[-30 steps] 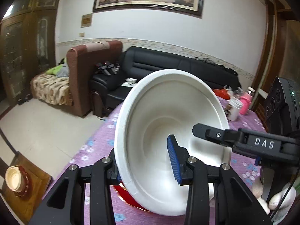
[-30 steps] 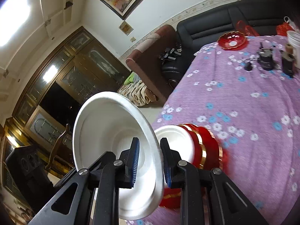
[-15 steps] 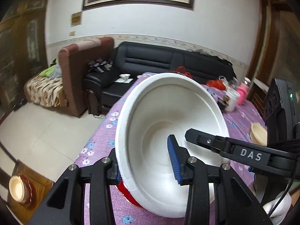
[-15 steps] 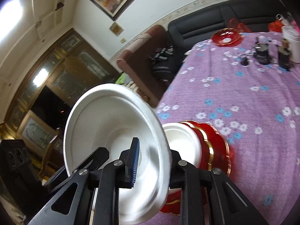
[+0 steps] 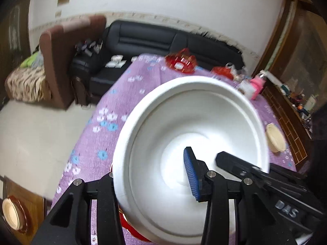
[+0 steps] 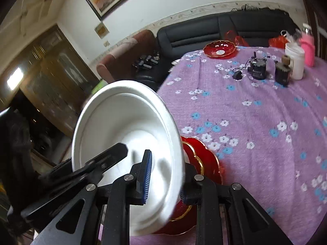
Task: Organize plates and bowls
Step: 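Lower the white bowl onto the stacked bowl and open both grippers, then withdraw both grippers from the stack, then move both grippers to the beige plastic bowl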
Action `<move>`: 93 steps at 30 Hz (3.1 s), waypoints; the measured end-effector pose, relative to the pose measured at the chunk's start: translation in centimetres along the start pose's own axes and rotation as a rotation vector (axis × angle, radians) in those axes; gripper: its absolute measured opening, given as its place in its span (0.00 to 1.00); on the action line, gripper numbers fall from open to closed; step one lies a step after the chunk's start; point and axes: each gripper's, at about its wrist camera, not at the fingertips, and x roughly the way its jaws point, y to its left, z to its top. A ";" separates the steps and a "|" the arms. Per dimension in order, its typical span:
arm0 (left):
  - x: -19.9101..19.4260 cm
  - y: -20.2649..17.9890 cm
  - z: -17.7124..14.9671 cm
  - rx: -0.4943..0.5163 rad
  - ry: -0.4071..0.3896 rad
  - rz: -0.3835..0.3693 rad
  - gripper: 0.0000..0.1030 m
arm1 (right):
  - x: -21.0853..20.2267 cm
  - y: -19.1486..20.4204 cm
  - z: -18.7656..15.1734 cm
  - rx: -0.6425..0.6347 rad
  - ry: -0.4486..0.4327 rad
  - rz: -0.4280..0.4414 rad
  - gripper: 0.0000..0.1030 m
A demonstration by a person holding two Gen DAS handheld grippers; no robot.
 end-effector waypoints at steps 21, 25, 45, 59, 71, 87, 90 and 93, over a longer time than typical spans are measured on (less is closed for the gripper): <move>-1.7 2.1 -2.8 -0.071 -0.065 0.216 0.63 | 3.6 -0.7 -2.0 -0.072 0.002 -0.105 0.37; -1.4 2.1 -3.6 -0.070 -0.100 0.284 0.63 | 3.0 -0.6 -2.6 -0.136 -0.077 -0.189 0.43; -1.3 1.0 -3.9 -0.126 -0.169 0.301 0.63 | -2.7 -2.1 -2.7 -0.081 -0.247 -0.113 0.54; -1.4 -3.1 -6.3 -0.096 -0.179 0.220 0.68 | -7.0 -5.4 -5.2 -0.045 -0.273 -0.066 0.55; -6.7 -9.9 -7.4 -0.001 -0.345 0.280 0.93 | -10.3 -8.4 -6.9 0.001 -0.310 -0.055 0.56; -6.5 -20.1 -10.1 0.210 -0.306 0.248 0.97 | -14.3 -13.1 -10.4 0.036 -0.343 -0.114 0.68; -6.1 -21.7 -10.4 0.245 -0.301 0.248 0.97 | -14.9 -14.8 -10.7 0.062 -0.342 -0.125 0.68; -5.5 -23.3 -10.6 0.272 -0.293 0.242 0.97 | -15.4 -16.0 -10.9 0.080 -0.343 -0.132 0.69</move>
